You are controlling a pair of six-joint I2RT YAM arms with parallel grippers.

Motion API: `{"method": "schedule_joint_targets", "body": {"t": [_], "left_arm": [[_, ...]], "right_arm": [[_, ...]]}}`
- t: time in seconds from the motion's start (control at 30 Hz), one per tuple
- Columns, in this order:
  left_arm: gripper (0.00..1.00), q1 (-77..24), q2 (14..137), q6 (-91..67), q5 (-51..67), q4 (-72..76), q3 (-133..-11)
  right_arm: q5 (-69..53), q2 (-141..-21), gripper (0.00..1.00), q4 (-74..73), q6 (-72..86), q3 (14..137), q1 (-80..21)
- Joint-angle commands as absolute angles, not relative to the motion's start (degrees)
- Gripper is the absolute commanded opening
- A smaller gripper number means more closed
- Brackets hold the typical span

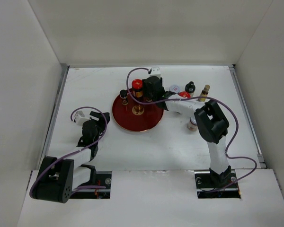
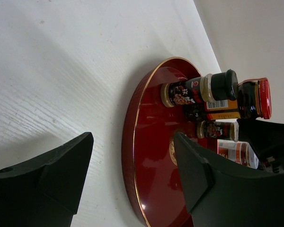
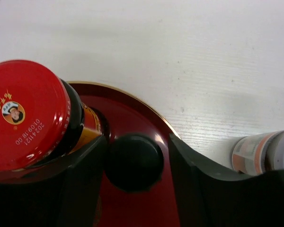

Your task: Organize the condiment bottles

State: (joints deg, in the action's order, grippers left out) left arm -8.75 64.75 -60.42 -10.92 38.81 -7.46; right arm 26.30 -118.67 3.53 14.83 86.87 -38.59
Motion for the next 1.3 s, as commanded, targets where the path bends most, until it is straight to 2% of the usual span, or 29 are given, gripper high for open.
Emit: {"method": "schedule_joint_targets", "body": {"t": [0.0, 0.13, 0.33, 0.57, 0.7, 0.87, 1.27], "left_arm": [[0.67, -8.57, 64.43, -60.12, -10.63, 41.66, -8.53], [0.67, -8.48, 64.34, -60.12, -10.64, 41.66, -8.35], [0.67, -8.31, 64.07, -60.03, -10.73, 41.39, -8.44], [0.67, -8.48, 64.34, -60.2, -10.37, 41.66, -8.35], [0.67, -9.01, 64.25, -59.77, -11.07, 41.48, -8.61], [0.67, -9.18, 64.25, -59.77, -10.89, 41.57, -8.61], [0.67, -9.62, 64.16, -59.68, -10.9, 41.66, -8.7]], "right_arm": [[25.66, -118.31, 0.66, 5.27, 15.55, 88.77, -39.07], [24.26, -114.8, 0.72, 5.19, 16.35, 87.54, -38.98], [24.17, -103.29, 0.77, 5.8, 16.96, 80.96, -39.07], [28.29, -86.86, 0.82, 7.73, 17.93, 65.24, -35.12], [32.16, -81.13, 0.91, 5.2, 18.46, 59.6, -30.46], [35.68, -80.42, 1.0, 2.73, 18.98, 56.69, -27.12], [28.57, -87.53, 1.0, 1.41, 19.51, 57.83, -26.76]]}}
